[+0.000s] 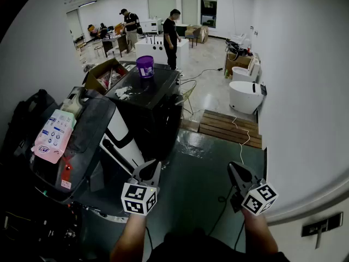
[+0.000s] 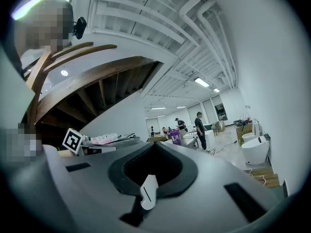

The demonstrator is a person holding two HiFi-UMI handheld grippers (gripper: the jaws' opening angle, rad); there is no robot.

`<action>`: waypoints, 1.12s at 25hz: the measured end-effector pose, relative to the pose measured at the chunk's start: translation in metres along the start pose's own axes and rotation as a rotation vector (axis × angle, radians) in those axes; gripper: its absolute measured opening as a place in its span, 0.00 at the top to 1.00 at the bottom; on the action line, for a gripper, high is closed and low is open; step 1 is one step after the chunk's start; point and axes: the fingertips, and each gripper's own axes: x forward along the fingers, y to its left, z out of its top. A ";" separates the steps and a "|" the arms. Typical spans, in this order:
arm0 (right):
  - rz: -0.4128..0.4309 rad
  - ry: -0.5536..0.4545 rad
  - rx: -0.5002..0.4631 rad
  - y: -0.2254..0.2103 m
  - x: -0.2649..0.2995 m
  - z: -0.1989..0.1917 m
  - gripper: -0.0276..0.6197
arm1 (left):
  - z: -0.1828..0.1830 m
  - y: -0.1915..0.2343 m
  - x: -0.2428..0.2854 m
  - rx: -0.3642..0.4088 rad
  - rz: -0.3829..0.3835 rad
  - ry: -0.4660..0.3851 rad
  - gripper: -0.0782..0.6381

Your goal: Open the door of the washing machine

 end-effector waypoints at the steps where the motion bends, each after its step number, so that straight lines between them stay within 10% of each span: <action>1: 0.000 0.000 0.001 0.000 0.000 0.000 0.94 | -0.001 -0.001 0.000 0.000 -0.001 0.001 0.86; 15: 0.002 0.034 -0.036 0.001 -0.003 -0.006 0.92 | -0.005 -0.006 0.001 -0.003 -0.005 0.022 0.86; 28: 0.035 0.086 -0.052 0.005 -0.005 -0.016 0.59 | -0.009 -0.014 0.001 -0.010 -0.033 0.032 0.84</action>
